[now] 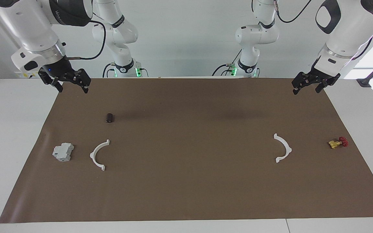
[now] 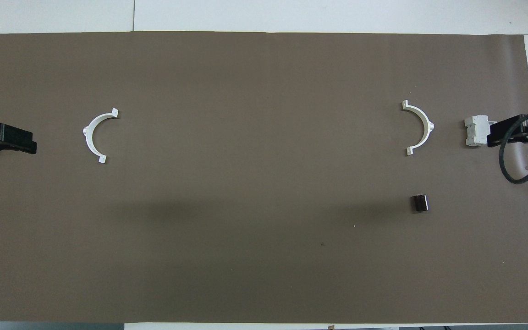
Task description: Assemble drain pipe with both arms
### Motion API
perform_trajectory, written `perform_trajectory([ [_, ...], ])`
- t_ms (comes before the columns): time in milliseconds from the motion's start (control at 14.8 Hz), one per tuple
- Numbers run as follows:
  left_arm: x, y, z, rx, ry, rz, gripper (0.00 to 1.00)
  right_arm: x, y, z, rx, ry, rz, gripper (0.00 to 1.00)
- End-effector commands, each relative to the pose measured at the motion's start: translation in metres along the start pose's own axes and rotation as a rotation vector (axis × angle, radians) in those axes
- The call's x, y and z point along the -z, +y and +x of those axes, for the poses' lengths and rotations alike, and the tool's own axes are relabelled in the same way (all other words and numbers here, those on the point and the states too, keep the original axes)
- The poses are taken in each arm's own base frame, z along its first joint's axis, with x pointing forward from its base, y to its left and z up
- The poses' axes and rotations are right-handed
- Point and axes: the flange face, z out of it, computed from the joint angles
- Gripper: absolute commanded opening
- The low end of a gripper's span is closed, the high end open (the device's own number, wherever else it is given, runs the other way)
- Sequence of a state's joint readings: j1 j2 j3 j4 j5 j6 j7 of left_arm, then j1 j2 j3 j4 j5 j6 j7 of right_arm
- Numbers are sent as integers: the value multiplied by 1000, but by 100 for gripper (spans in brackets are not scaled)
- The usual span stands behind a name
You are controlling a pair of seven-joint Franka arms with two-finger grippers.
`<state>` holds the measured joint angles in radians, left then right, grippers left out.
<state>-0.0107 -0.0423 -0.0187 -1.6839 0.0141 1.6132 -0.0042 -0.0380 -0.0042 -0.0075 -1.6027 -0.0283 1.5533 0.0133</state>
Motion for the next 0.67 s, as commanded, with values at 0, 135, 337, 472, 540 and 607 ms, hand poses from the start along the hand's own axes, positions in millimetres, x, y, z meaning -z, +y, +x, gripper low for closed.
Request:
perform_trajectory([
  [0,2,-2,-8,-16,13,-4,100,2,1,2,-9,8,15,100],
  [135,1,-2,-9,-14,8,-4,100,1,0,2,-7,4,15,100],
  [337,1,-2,-10,-14,-2,-4,100,2,1,-1,-19,7,13,100],
  [472,0,0,-12,-16,-16,-4,100,-1,2,-1,-4,2,15,100],
  [540,0,1,-12,-18,-16,-4,100,-5,3,-2,18,2,15,100],
  [607,0,1,-12,-18,-16,-4,100,-5,3,3,46,40,14,100],
])
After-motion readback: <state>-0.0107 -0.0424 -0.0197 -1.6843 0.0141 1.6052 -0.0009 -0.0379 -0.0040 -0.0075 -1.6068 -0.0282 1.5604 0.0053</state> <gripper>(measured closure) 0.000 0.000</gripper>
